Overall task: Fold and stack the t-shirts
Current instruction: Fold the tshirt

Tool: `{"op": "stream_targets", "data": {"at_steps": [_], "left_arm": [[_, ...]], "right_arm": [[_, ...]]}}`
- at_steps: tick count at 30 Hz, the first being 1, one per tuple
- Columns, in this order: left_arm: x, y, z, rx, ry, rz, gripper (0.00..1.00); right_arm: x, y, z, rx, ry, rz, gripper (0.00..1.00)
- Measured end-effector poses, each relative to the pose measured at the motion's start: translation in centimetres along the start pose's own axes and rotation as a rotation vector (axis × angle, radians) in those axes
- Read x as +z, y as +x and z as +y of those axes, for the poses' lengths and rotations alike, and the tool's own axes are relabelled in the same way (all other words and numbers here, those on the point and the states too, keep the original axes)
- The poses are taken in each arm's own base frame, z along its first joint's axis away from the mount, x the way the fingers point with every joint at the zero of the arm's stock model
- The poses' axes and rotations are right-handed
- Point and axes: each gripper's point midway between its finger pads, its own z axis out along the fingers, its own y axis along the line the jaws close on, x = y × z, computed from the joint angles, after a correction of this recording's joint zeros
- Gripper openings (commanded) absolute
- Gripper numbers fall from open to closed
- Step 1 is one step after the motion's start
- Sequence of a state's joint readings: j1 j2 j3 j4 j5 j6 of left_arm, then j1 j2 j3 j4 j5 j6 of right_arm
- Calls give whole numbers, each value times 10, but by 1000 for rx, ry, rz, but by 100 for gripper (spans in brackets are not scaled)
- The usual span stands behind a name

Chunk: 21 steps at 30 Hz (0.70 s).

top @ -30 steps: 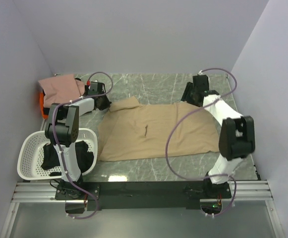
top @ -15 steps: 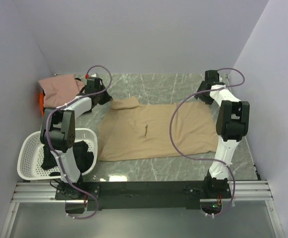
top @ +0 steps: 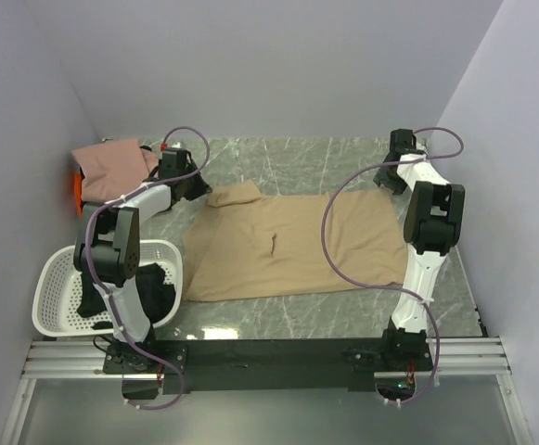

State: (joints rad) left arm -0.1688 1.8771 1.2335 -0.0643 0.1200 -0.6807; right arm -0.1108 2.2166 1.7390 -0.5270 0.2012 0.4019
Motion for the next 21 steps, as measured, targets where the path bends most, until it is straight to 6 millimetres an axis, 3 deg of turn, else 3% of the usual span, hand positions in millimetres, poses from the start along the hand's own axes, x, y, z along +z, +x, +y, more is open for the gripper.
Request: {"op": "stream_targets", "data": {"at_steps": [17, 20, 21], "left_arm": [[-17, -14, -16, 14, 44, -36, 0], [-17, -13, -16, 15, 46, -34, 0], [-17, -13, -16, 15, 46, -34, 0]], "right_arm": [[14, -1, -2, -7, 35, 63, 34], [14, -2, -2, -8, 38, 67, 26], [14, -1, -2, -8, 38, 69, 19]]}}
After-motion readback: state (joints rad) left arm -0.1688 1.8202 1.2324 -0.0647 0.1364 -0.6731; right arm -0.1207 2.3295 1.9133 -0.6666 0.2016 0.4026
